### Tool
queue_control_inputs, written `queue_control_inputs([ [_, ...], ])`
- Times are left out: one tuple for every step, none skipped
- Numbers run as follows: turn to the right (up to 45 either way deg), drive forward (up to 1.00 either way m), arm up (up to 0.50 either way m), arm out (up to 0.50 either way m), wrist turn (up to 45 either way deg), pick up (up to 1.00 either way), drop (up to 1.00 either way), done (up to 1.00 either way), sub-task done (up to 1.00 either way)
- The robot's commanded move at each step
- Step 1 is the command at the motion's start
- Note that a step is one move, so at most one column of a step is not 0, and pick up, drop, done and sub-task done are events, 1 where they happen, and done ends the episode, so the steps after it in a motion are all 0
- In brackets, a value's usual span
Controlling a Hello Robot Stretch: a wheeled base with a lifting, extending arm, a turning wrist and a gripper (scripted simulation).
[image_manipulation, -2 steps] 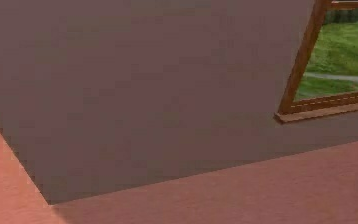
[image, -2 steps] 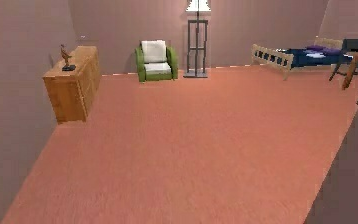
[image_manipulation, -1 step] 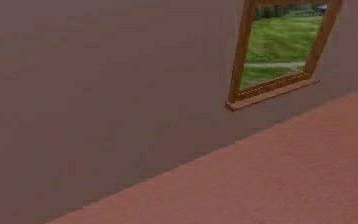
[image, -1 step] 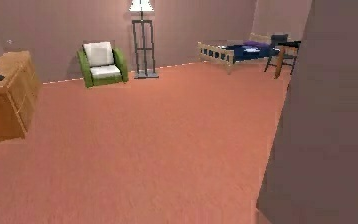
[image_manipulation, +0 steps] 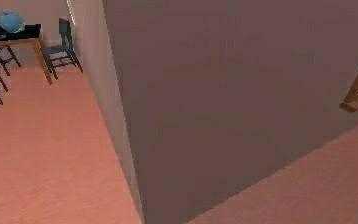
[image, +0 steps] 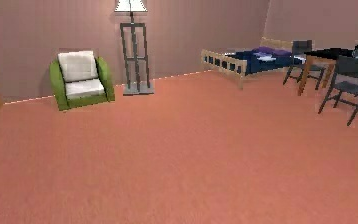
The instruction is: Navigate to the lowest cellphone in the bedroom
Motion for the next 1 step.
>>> queue_control_inputs([
  [45.0, 0.00, 0.00, 0.00, 0.0, 0.00, 0.00, 0.00, 0.00],
])
